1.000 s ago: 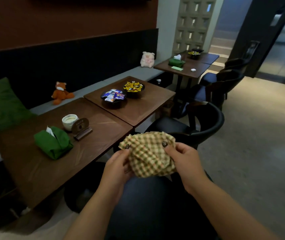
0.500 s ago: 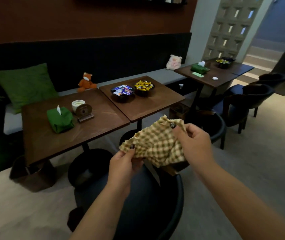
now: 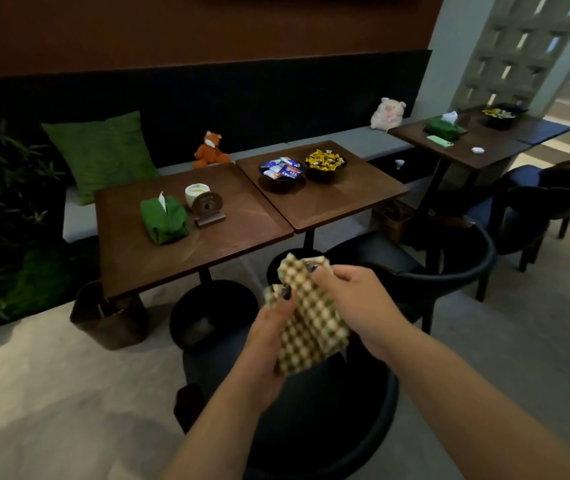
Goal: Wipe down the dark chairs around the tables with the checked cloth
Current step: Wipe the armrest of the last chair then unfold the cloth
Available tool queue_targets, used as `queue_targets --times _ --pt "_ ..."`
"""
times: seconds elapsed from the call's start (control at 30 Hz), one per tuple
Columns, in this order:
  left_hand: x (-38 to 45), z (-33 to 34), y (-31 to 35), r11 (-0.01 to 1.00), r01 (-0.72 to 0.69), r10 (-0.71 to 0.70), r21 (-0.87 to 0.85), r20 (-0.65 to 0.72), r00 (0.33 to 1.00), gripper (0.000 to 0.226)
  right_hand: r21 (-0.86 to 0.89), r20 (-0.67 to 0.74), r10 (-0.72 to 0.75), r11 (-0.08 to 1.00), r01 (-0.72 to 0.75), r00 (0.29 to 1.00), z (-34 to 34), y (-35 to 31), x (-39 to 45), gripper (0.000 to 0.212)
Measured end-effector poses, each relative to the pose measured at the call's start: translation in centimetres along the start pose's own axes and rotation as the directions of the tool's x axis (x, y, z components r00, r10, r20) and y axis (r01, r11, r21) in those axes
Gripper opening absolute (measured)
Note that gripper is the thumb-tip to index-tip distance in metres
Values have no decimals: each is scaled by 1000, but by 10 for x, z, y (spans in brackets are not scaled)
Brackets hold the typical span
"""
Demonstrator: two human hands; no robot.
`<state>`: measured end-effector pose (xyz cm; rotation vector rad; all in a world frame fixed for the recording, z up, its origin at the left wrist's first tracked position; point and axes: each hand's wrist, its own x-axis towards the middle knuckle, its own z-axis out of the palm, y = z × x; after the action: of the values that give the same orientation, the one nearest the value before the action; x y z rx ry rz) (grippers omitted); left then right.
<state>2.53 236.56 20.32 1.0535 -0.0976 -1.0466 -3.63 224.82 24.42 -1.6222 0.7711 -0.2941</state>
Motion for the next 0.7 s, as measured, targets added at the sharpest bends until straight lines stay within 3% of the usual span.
queue_targets --times 0.1,0.2,0.4,0.5,0.6,0.63,0.7 --pt "8 -12 -7 997 12 1 75 -174 985 53 186 -74 112 978 -96 991 -10 0 0 28" --pt "20 -30 -12 998 32 -9 63 -339 941 45 291 -214 165 952 -98 963 -31 5 2 25" --pt "42 -46 -32 1000 8 -1 22 -299 954 22 525 -541 333 851 1 773 -75 42 25 21" --pt "61 -44 -49 998 29 -12 48 -318 948 19 390 -704 241 917 80 668 -110 58 34 23" --pt "89 -37 -73 993 106 -82 56 -332 940 16 77 -793 44 997 29 608 -151 85 55 19" --pt "100 -35 -83 989 135 -106 67 -329 938 15 -17 -778 -1 1000 -19 628 -162 97 63 17" --pt "124 -28 -108 978 190 -152 82 -338 929 15 -151 -671 13 976 -154 742 -177 126 79 16"
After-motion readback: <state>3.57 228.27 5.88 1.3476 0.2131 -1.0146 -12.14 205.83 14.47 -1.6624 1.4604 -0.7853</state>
